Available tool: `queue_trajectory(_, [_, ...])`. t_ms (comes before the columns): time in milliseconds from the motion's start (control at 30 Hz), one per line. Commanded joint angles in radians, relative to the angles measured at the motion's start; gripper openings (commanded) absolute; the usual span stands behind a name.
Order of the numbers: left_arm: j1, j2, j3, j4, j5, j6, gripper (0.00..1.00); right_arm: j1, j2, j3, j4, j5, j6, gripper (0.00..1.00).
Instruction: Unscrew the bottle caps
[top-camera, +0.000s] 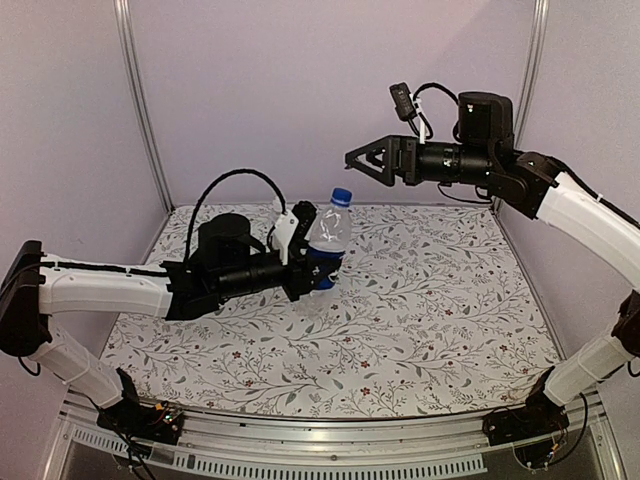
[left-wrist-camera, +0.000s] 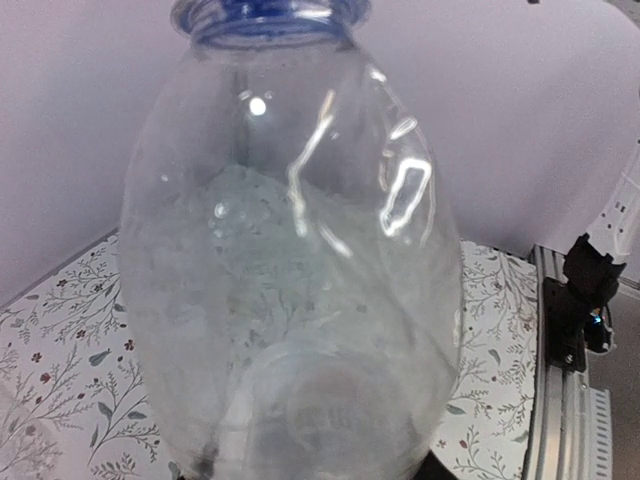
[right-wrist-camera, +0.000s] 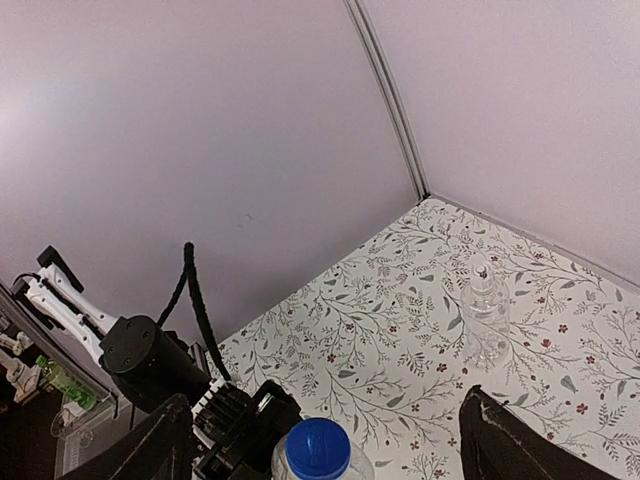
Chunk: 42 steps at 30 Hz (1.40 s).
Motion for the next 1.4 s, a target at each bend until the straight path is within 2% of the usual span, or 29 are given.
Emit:
queue_trajectory(0, [-0.013, -0.008, 0.031, -0.014, -0.072, 0.003, 0.35, 0.036, 0.02, -0.009, 0.037, 0.126, 0.086, 0.9])
queue_trajectory(300, [-0.014, -0.008, 0.035, -0.022, -0.11, 0.008, 0.35, 0.084, 0.095, 0.024, 0.025, 0.159, 0.106, 0.84])
queue_trajectory(833, [-0.017, -0.008, 0.036, -0.033, -0.122, 0.014, 0.35, 0.104, 0.132, 0.034, 0.014, 0.129, 0.097, 0.52])
queue_trajectory(1367, [-0.018, -0.012, 0.034, -0.036, -0.155, 0.015, 0.35, 0.105, 0.144, 0.018, 0.01, 0.121, 0.095, 0.49])
